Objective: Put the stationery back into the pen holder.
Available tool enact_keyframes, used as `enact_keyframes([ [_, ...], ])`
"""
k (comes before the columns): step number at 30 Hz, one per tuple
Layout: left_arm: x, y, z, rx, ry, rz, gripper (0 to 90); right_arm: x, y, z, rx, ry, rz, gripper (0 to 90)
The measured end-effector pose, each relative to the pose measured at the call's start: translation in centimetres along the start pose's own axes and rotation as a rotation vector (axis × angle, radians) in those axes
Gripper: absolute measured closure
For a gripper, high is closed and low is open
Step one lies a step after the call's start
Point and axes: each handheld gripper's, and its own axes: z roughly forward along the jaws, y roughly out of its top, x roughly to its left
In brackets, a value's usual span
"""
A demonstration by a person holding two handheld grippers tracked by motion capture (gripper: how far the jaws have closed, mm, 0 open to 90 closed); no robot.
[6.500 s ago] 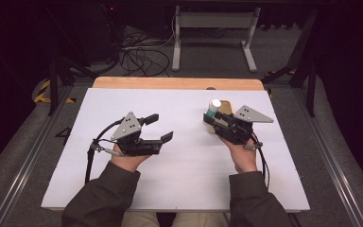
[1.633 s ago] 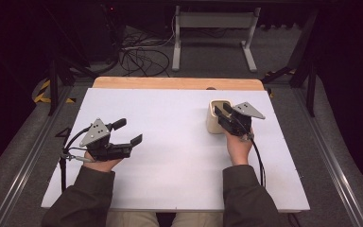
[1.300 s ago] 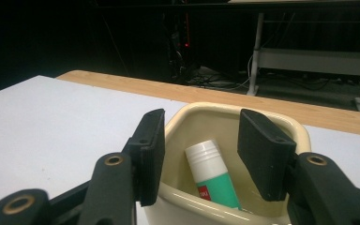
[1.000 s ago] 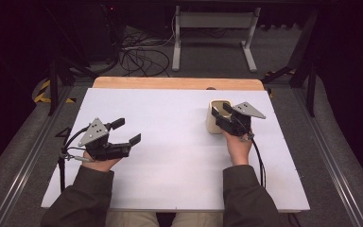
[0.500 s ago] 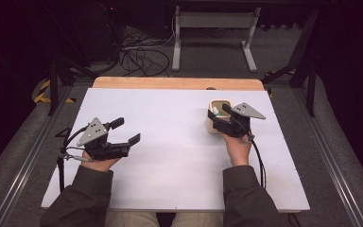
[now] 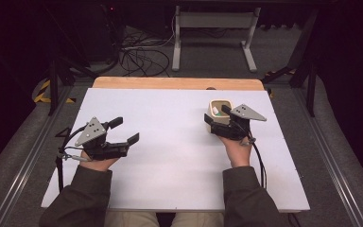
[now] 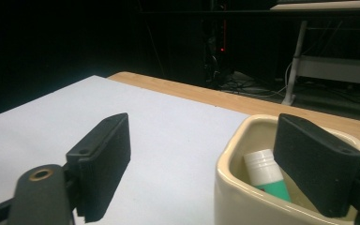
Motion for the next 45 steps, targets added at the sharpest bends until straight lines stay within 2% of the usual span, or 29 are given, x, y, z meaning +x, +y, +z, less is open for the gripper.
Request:
enact_keyframes([
  [17, 0.3, 0.2, -0.5, -0.002, 0.004, -0.003, 15.9, 1.1, 0.6, -1.5, -0.006, 0.071, 0.016, 7.9],
  [33, 0.5, 0.3, -1.2, -0.007, 0.005, -0.011, 15.3, 1.0, 0.3, -3.7, -0.032, 0.09, 0.048, 4.5],
  [45, 0.7, 0.3, -1.6, -0.007, 0.014, -0.007, 15.2, 0.6, -0.3, -5.4, -0.038, 0.08, 0.064, 2.2],
])
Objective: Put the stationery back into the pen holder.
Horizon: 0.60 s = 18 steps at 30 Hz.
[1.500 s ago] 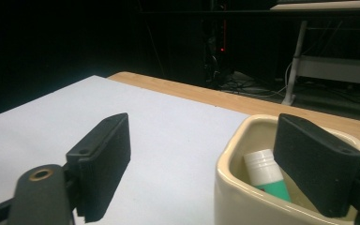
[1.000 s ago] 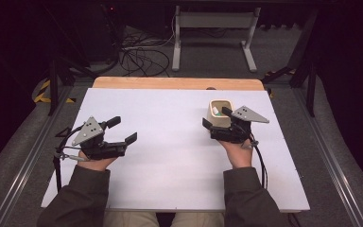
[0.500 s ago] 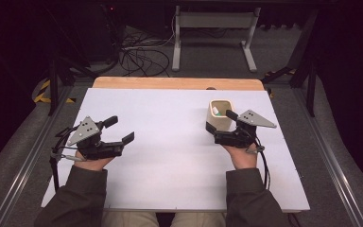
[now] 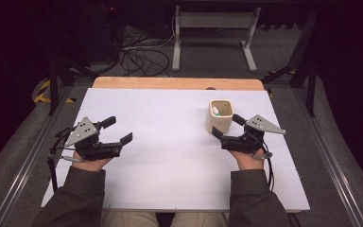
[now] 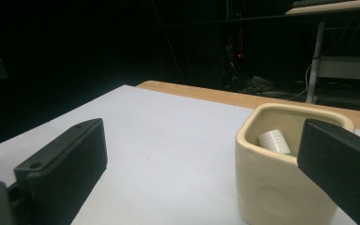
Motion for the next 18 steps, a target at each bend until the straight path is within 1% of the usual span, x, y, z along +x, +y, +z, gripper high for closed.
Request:
enact_keyframes([
  [5, 0.0, -0.1, -0.2, -0.001, 0.004, -0.005, 15.1, -0.2, -0.3, -0.6, 0.0, 0.0, 0.007, 1.0],
  [15, 0.2, -0.1, -0.6, -0.002, 0.013, -0.01, 15.1, -1.1, -0.3, -2.7, -0.035, -0.008, 0.024, 0.1],
  [18, 0.2, -0.1, -0.7, -0.002, 0.014, -0.005, 15.1, -1.4, -0.3, -3.3, -0.04, -0.006, 0.027, 0.1],
])
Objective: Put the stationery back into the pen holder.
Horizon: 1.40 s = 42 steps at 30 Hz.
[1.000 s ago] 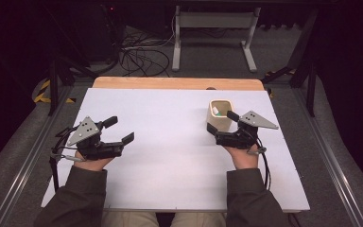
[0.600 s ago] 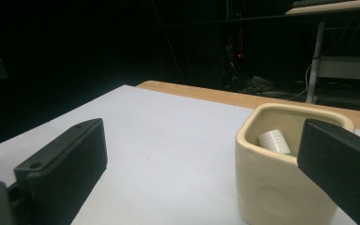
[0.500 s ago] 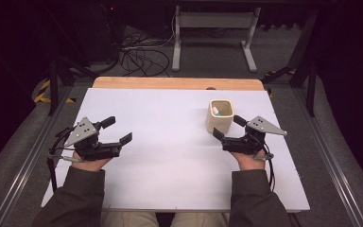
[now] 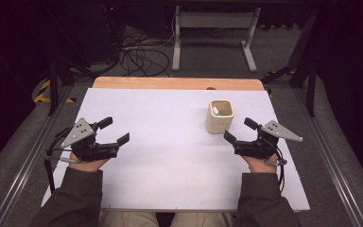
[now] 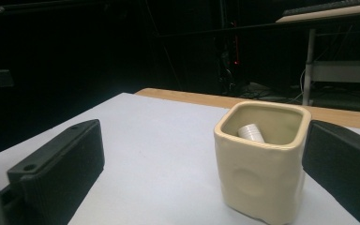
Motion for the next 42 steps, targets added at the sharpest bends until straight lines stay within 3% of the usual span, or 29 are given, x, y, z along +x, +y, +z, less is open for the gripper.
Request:
enact_keyframes([
  [21, 0.2, -0.2, -0.5, 0.006, 0.016, -0.005, 14.3, -1.3, 1.1, -3.6, -0.045, 0.007, -0.009, 0.0],
  [42, 0.4, -0.2, -0.8, 0.011, 0.025, 0.0, 12.9, -1.8, 1.5, -4.4, -0.056, 0.001, -0.023, 0.0],
])
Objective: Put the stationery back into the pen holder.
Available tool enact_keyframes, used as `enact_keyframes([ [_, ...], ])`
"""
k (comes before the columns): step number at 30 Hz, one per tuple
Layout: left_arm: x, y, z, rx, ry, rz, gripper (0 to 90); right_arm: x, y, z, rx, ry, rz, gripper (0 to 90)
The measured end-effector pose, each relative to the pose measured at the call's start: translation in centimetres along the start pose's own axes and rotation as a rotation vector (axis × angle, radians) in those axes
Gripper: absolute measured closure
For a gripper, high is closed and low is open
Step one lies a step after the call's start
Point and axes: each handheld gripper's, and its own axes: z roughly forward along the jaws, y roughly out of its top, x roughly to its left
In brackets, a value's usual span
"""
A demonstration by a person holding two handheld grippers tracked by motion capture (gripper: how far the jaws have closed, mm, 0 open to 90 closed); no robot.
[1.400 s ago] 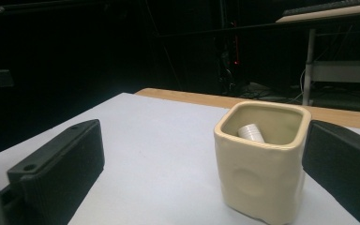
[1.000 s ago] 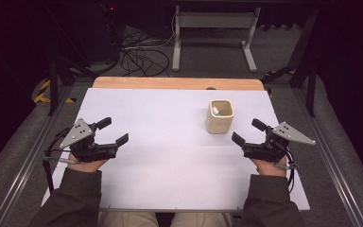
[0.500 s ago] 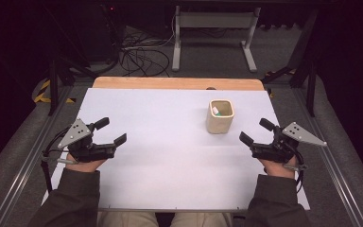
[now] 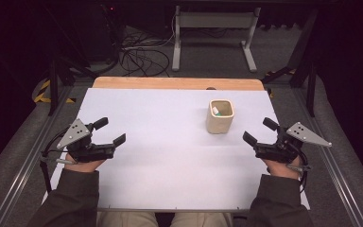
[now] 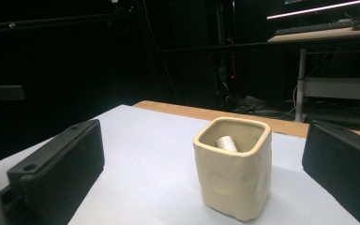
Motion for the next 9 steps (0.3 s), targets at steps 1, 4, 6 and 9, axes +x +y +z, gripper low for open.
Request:
enact_keyframes([
  [1, 0.01, -0.03, 0.02, -0.001, 0.001, -0.001, 12.9, 0.02, -0.03, 0.08, 0.002, 0.002, -0.001, 0.0],
  [4, 0.1, -0.13, 0.09, 0.003, 0.001, -0.002, 12.8, 0.01, -0.14, 0.25, 0.012, -0.002, -0.005, 0.0],
  [6, 0.16, -0.25, 0.17, 0.009, 0.001, -0.001, 12.7, -0.06, -0.23, 0.3, 0.02, -0.005, -0.001, 0.0],
  [9, 0.21, -0.4, 0.28, 0.019, 0.004, -0.001, 12.6, 0.04, -0.18, 0.37, 0.025, 0.001, -0.006, 0.0],
])
